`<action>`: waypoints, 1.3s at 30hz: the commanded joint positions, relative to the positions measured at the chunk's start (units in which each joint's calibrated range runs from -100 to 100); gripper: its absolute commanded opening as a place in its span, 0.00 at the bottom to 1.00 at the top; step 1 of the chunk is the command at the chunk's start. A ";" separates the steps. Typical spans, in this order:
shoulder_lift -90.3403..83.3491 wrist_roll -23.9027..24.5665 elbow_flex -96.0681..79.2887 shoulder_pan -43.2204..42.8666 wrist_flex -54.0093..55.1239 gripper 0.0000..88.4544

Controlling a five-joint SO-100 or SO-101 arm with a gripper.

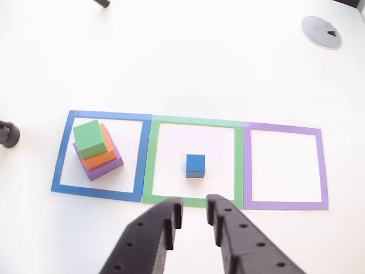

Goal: Tower of hanoi

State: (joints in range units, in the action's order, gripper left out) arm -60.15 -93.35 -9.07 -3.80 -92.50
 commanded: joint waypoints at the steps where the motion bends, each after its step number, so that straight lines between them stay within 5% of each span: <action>1: 0.28 -0.57 4.26 2.56 -1.42 0.00; 13: 0.20 -3.10 -3.83 7.54 2.30 0.00; 21: -0.04 -4.63 -19.20 9.46 14.77 0.01; 28: -0.69 -6.65 -39.11 11.28 35.58 0.00; 34: 0.52 -6.65 -60.93 11.67 64.89 0.01; 39: 6.01 -6.65 -75.20 12.05 90.15 0.13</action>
State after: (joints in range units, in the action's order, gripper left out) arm -57.53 -99.46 -77.42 7.20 -21.48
